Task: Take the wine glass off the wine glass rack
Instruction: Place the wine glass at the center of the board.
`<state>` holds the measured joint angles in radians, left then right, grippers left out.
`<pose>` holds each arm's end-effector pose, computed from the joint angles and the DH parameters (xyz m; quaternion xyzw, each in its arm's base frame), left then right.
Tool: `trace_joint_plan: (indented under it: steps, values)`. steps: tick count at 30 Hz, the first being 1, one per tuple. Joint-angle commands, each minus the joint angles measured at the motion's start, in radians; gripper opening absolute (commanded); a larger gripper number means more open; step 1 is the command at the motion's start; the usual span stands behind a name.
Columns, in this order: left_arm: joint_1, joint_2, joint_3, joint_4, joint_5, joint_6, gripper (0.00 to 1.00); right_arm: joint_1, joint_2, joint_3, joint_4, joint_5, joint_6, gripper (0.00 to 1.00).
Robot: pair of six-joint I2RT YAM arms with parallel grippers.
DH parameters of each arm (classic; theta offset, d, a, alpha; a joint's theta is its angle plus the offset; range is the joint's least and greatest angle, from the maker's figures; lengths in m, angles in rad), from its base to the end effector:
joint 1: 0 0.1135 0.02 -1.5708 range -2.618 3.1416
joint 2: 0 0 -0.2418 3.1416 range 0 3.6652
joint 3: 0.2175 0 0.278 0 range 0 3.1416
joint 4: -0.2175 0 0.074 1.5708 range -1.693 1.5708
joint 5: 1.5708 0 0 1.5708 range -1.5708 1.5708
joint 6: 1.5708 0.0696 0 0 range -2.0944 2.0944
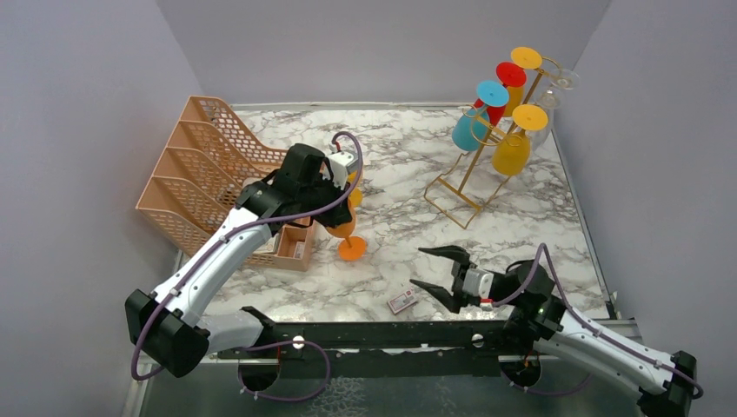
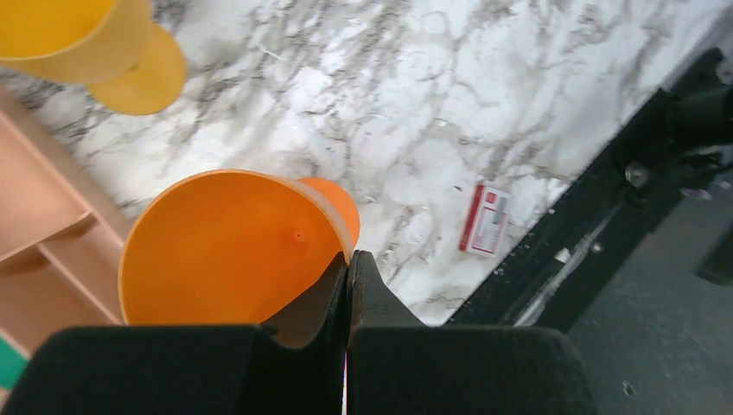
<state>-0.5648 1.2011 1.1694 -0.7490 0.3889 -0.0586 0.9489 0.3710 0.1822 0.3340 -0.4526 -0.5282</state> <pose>0.2428 -0.1851 0.2929 0.2988 0.8581 -0.2856 0.3047 0.0963 0.1865 0.2289 -0.5545 0.3570 0.2974 0.6904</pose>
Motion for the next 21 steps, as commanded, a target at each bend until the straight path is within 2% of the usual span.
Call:
trace_joint_plan:
  steps: [1, 8, 16, 21]
  values:
    - [0.001, -0.017, -0.030, 0.047, -0.197, 0.005, 0.00, 0.004, -0.048, 0.038, 0.089, 0.248, 0.211, 0.70]
    - [0.000, 0.016, -0.028, 0.120, -0.271, 0.009, 0.00, 0.004, -0.034, 0.147, -0.028, 0.513, 0.423, 0.72]
    - [0.000, 0.107, -0.012, 0.159, -0.304, 0.023, 0.00, 0.004, 0.047, 0.240, -0.160, 0.638, 0.473, 0.75]
    - [0.001, 0.145, -0.018, 0.216, -0.330, 0.027, 0.00, 0.004, 0.081, 0.298, -0.217, 0.695, 0.591, 0.77]
